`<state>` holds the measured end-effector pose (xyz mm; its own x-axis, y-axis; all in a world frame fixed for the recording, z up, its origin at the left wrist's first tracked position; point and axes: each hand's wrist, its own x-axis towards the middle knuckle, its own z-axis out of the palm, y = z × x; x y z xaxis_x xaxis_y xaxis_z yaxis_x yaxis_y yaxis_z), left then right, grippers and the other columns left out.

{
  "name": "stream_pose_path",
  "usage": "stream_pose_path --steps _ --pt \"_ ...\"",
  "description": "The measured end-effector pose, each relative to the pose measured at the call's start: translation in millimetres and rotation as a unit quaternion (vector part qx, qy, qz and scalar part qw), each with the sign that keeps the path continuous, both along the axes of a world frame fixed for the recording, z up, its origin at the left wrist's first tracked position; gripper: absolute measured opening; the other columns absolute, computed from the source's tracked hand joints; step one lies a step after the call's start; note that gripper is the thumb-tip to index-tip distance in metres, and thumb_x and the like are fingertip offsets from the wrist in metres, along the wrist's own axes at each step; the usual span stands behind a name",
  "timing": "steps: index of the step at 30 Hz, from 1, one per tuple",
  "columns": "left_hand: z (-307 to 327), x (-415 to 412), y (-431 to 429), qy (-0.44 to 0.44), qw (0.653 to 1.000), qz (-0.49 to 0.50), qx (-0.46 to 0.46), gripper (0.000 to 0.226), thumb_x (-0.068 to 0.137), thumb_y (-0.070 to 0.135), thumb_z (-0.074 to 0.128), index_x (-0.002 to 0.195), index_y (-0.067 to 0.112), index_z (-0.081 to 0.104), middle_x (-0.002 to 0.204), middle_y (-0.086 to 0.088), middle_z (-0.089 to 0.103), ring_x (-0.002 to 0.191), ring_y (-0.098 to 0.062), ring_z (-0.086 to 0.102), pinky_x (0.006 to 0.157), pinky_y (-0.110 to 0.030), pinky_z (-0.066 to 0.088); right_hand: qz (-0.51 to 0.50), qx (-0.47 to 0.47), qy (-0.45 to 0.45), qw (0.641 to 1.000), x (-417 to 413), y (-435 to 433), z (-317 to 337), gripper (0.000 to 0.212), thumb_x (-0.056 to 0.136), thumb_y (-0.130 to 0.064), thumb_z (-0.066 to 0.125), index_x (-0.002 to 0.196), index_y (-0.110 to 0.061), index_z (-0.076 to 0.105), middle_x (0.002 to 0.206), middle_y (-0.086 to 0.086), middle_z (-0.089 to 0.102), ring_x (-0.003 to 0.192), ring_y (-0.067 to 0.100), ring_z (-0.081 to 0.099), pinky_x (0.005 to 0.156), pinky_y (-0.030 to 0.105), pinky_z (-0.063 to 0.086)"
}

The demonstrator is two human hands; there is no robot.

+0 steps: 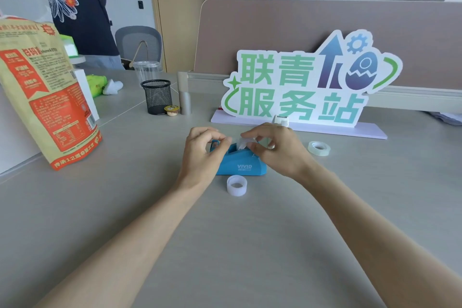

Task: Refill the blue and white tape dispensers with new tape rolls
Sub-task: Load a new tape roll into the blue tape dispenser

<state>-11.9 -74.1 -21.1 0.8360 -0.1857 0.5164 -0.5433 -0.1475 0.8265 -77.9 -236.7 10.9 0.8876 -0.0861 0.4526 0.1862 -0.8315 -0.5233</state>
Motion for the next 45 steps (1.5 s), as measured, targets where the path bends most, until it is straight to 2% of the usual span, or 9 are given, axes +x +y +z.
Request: stream_pose_path --steps 4,11,16,23,30,34,38,40,45 --pt "0 -1 2 0.013 1.0 0.0 0.0 0.017 0.084 0.015 0.067 0.071 0.025 0.063 0.094 0.014 0.051 0.095 -0.007 0.054 0.075 -0.001 0.035 -0.003 -0.008 -0.008 1.0 1 1 0 0.027 0.087 -0.013 0.061 0.11 -0.022 0.071 0.105 -0.011 0.064 0.091 0.009 0.057 0.071 0.005 0.036" --pt "-1 -2 2 0.03 0.999 0.002 -0.012 0.011 0.083 0.012 0.066 0.073 0.015 0.064 0.088 0.016 0.054 0.098 -0.011 0.056 0.074 -0.001 0.036 -0.026 0.045 -0.107 0.993 -2 10 -8 0.017 0.081 -0.007 0.059 0.082 -0.015 0.074 0.089 -0.004 0.066 0.074 0.011 0.059 0.071 0.03 0.052" --pt "-4 2 3 0.055 0.998 0.009 -0.001 0.008 0.083 0.014 0.065 0.077 0.008 0.067 0.105 0.007 0.058 0.096 0.004 0.054 0.072 0.002 0.033 -0.058 0.03 -0.172 0.983 -3 19 -21 0.019 0.078 -0.008 0.059 0.083 -0.017 0.074 0.086 -0.005 0.065 0.069 0.012 0.057 0.066 0.026 0.049" --pt "-2 1 2 0.074 0.997 0.005 -0.002 0.018 0.082 0.017 0.067 0.066 0.022 0.063 0.111 0.009 0.058 0.094 0.017 0.051 0.072 0.005 0.032 -0.091 0.035 -0.206 0.974 -6 24 -33 0.016 0.079 -0.011 0.059 0.083 -0.013 0.074 0.083 0.0 0.064 0.067 0.02 0.061 0.061 0.036 0.052" --pt "-4 8 7 0.116 0.992 -0.002 -0.059 0.014 0.083 0.019 0.066 0.07 0.016 0.063 0.111 0.014 0.062 0.088 0.01 0.058 0.078 -0.014 0.042 -0.063 -0.049 -0.203 0.976 -5 29 -34 0.023 0.084 -0.018 0.055 0.1 -0.013 0.072 0.097 0.003 0.063 0.087 0.022 0.059 0.07 0.029 0.048" --pt "-1 10 20 0.169 0.978 -0.004 -0.118 0.009 0.087 0.018 0.062 0.092 0.015 0.069 0.107 0.011 0.067 0.091 -0.007 0.065 0.075 -0.028 0.056 -0.058 -0.08 -0.178 0.979 -3 27 -36 0.038 0.085 -0.026 0.051 0.118 -0.012 0.065 0.116 0.005 0.06 0.103 0.023 0.058 0.077 0.03 0.05" --pt "1 8 28 0.189 0.972 0.012 -0.137 0.018 0.09 0.018 0.058 0.104 0.014 0.069 0.092 0.008 0.065 0.085 0.0 0.063 0.073 -0.028 0.058 -0.047 -0.086 -0.165 0.981 -2 25 -36 0.04 0.086 -0.022 0.054 0.124 -0.012 0.061 0.12 0.005 0.059 0.105 0.025 0.058 0.079 0.029 0.05" --pt "2 7 27 0.195 0.97 0.023 -0.145 0.018 0.091 0.019 0.057 0.103 0.012 0.069 0.088 0.007 0.063 0.076 0.003 0.062 0.073 -0.03 0.058 -0.041 -0.091 -0.159 0.982 -2 25 -37 0.041 0.086 -0.019 0.057 0.126 -0.011 0.059 0.122 0.005 0.059 0.105 0.025 0.058 0.08 0.028 0.049" --pt "2 10 28 0.194 0.966 0.053 -0.165 0.017 0.092 0.021 0.056 0.098 0.008 0.065 0.083 0.005 0.061 0.082 -0.004 0.06 0.065 -0.029 0.058 -0.039 -0.091 -0.133 0.986 -1 23 -38 0.044 0.089 -0.02 0.057 0.133 -0.012 0.054 0.124 0.003 0.06 0.108 0.024 0.058 0.084 0.026 0.045"
